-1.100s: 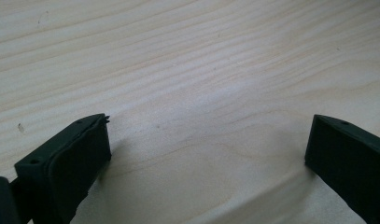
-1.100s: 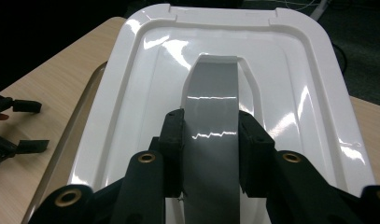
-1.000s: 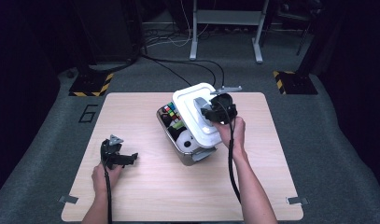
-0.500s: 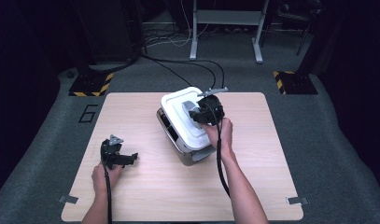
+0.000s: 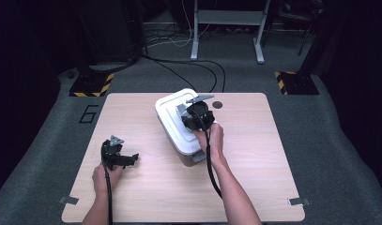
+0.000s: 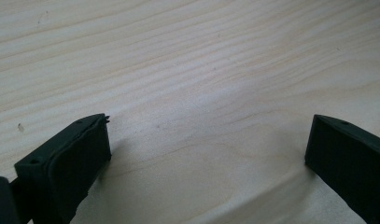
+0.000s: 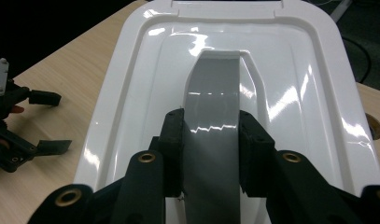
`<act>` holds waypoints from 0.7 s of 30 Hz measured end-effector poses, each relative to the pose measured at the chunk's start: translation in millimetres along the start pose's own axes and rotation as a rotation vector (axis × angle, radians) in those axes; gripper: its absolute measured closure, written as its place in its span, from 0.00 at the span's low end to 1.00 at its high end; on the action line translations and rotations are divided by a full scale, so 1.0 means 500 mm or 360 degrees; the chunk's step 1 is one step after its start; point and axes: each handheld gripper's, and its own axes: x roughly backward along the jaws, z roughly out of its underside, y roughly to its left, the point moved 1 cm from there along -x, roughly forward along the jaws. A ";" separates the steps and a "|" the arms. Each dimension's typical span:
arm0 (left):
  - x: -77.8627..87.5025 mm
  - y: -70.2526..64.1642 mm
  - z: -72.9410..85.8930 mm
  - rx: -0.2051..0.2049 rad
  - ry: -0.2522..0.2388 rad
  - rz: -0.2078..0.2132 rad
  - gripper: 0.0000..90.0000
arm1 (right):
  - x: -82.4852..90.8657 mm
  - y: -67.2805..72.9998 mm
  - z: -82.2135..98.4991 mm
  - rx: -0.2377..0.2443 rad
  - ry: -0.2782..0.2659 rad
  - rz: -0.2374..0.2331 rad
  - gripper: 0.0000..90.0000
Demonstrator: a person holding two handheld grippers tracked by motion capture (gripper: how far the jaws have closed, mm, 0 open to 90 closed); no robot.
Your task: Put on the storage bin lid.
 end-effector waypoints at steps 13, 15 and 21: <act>0.000 0.000 0.000 0.0001 -0.0003 -0.0002 0.00 | -0.006 -0.005 0.030 -0.0057 -0.0041 -0.0079 0.75; -0.001 0.000 0.000 -0.0001 -0.0003 -0.0001 0.00 | -0.007 -0.001 0.030 -0.0047 -0.0040 -0.0061 0.75; -0.001 0.000 0.000 0.0002 -0.0007 -0.0005 0.00 | -0.008 -0.004 0.028 -0.0034 -0.0026 -0.0076 0.75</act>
